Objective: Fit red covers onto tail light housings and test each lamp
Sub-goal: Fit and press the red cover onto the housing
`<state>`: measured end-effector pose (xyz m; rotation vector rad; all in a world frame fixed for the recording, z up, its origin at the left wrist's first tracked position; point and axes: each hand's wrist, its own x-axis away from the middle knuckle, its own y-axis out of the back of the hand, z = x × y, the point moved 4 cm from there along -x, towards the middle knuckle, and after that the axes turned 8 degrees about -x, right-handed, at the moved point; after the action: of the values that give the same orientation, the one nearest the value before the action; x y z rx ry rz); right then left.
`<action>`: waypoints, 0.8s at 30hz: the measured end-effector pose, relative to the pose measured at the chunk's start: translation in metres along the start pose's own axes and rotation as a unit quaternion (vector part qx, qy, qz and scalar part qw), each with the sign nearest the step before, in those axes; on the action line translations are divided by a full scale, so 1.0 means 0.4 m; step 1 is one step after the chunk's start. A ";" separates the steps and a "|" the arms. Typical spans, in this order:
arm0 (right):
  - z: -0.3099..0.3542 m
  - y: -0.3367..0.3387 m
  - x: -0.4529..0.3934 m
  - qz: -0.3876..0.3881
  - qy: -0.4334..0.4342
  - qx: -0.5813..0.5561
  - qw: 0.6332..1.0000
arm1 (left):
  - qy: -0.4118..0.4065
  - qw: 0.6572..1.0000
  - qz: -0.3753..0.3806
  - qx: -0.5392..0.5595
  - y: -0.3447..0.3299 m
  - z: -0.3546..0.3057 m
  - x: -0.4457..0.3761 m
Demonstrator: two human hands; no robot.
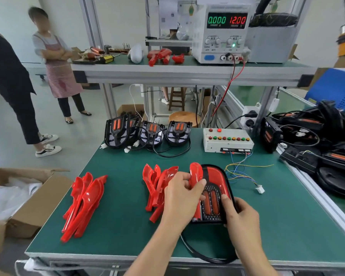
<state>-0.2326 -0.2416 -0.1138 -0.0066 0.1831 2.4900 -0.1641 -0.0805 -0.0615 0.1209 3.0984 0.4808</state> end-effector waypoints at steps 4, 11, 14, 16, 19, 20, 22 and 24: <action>0.005 -0.003 0.004 -0.007 0.010 -0.001 1.000 | -0.065 0.979 -0.061 -0.183 0.007 -0.030 0.002; 0.009 -0.013 0.012 -0.012 0.017 -0.006 1.000 | -0.097 0.941 -0.083 -0.314 0.014 -0.049 0.010; 0.002 -0.013 0.012 -0.017 0.017 -0.004 1.000 | -0.087 0.934 -0.088 -0.336 0.016 -0.048 0.013; -0.003 -0.010 0.011 -0.019 0.016 -0.005 1.000 | -0.071 0.935 -0.088 -0.336 0.021 -0.048 0.013; -0.004 -0.010 0.009 -0.022 0.018 -0.007 1.000 | -0.077 0.926 -0.080 -0.360 0.021 -0.052 0.012; -0.005 -0.011 0.009 -0.023 0.019 -0.008 1.000 | -0.082 0.921 -0.077 -0.372 0.019 -0.054 0.012; -0.007 -0.012 0.009 -0.024 0.017 -0.007 1.000 | -0.091 0.917 -0.071 -0.381 0.016 -0.054 0.012; -0.008 -0.013 0.007 -0.023 0.013 -0.007 1.000 | -0.095 0.920 -0.065 -0.375 0.017 -0.052 0.010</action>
<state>-0.2318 -0.2364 -0.1176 -0.0476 0.1737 2.4457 -0.1678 -0.0799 -0.0394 -0.0441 2.4927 1.4818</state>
